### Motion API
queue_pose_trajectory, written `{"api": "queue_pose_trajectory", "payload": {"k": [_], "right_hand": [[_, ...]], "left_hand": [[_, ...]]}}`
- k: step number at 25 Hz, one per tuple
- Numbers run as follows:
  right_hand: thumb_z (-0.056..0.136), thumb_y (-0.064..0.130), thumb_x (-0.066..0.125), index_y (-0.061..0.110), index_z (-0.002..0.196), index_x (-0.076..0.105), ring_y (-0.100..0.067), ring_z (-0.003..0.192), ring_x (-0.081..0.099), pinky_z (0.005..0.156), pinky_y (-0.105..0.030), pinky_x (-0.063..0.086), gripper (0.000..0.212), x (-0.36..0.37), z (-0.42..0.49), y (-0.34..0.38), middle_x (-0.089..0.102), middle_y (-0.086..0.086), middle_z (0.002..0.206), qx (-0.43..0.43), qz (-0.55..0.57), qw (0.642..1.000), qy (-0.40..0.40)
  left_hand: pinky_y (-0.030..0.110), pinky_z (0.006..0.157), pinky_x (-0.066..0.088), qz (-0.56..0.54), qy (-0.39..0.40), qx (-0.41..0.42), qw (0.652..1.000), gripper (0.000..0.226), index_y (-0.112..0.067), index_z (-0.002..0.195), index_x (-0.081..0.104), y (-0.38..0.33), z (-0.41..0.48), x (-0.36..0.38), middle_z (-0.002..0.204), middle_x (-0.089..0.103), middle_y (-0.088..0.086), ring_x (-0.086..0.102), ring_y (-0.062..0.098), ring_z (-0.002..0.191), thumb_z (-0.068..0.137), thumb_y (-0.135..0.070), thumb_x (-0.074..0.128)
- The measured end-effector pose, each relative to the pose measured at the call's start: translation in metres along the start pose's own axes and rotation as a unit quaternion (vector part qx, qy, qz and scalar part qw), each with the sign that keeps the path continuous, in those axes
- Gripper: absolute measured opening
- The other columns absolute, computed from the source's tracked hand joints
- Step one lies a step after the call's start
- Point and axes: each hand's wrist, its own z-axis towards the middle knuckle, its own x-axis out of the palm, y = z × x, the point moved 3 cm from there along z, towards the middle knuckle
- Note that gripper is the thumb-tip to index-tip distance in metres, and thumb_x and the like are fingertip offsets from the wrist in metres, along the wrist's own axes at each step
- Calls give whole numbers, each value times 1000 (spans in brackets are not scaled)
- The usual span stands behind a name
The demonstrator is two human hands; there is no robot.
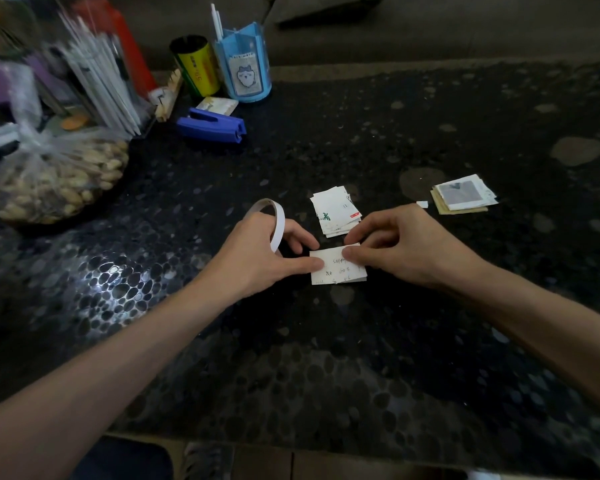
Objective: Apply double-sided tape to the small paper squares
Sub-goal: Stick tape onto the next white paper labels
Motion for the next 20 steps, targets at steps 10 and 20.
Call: {"api": "queue_pose_trajectory", "payload": {"k": [10, 20], "right_hand": [[88, 34, 83, 30, 96, 75, 9, 75, 71, 80, -16, 52, 12, 1, -1, -2, 77, 19, 74, -33, -8, 999, -11], [87, 33, 84, 30, 96, 76, 10, 73, 69, 76, -13, 51, 12, 1, 0, -3, 76, 15, 74, -58, -20, 998, -19]], "left_hand": [[14, 57, 47, 16, -8, 0, 1000, 24, -36, 97, 78, 0, 0, 1, 86, 69, -10, 61, 1, 58, 76, -41, 89], [16, 59, 49, 15, -12, 0, 1000, 23, -39, 94, 77, 0, 0, 2, 86, 68, -11, 61, 1, 58, 75, -43, 89]]}}
